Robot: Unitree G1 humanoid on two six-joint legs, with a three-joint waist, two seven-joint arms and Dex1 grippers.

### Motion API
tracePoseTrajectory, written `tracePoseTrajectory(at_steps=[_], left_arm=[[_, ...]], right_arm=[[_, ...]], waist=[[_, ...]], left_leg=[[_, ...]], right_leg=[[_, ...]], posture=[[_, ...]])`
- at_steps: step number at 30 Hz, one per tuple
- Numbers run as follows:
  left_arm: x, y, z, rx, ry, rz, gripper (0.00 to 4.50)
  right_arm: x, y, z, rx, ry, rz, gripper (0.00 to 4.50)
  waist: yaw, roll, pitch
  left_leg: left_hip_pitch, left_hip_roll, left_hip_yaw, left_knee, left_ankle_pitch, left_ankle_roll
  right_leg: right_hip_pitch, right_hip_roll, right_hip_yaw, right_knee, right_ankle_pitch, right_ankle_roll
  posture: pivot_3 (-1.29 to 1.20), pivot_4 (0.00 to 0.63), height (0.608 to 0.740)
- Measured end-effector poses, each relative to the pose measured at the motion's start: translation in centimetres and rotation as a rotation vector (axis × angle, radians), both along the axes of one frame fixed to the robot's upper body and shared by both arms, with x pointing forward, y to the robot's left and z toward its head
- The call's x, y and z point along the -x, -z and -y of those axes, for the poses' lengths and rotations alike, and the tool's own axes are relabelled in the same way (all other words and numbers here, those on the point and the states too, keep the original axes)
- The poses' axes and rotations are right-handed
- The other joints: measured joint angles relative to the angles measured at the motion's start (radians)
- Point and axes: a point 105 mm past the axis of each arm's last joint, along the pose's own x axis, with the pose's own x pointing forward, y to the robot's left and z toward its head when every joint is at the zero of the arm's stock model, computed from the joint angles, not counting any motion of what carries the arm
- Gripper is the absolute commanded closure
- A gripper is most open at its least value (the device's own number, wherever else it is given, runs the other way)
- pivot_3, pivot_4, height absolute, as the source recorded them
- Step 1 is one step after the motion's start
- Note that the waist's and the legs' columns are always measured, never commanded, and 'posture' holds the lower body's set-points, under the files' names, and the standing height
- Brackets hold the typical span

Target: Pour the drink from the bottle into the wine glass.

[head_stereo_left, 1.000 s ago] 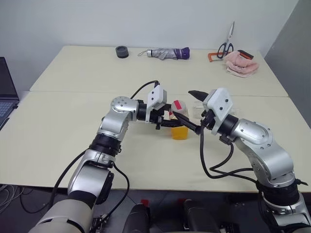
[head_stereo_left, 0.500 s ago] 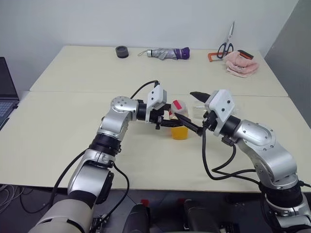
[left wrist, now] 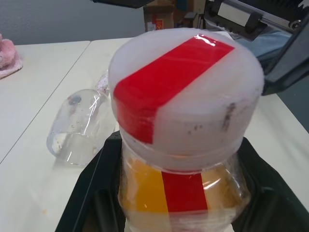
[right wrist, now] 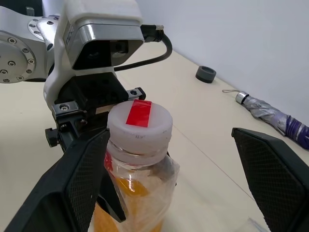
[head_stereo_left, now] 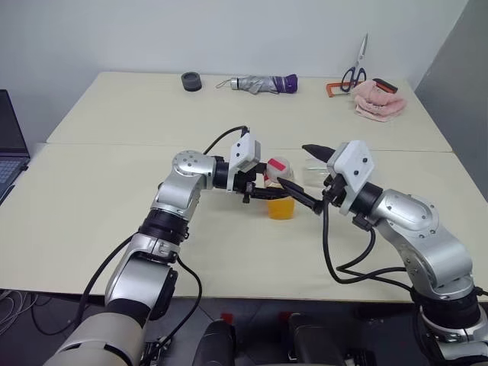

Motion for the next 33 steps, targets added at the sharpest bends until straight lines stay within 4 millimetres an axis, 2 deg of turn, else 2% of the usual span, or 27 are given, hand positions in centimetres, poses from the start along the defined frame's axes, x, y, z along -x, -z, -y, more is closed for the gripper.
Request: tracePoseTrajectory(at_steps=[9,33], left_arm=[[-0.05,-0.01,-0.17,-0.003,-0.004,0.001,2.34],[-0.06,-0.01,-0.20,-0.004,-0.005,0.001,2.34]], right_arm=[[-0.11,-0.24,0.66,0.008,0.021,0.010,0.20],[-0.18,-0.23,0.74,0.011,0.024,0.010,0.20]], waist=[[0.000,0.000,0.000],[0.000,0.000,0.000]], left_leg=[[0.000,0.000,0.000,0.000,0.000,0.000],[0.000,0.000,0.000,0.000,0.000,0.000]], right_leg=[[0.000,0.000,0.000,0.000,0.000,0.000],[0.000,0.000,0.000,0.000,0.000,0.000]], posture=[[0.00,0.150,0.740],[0.00,0.150,0.740]])
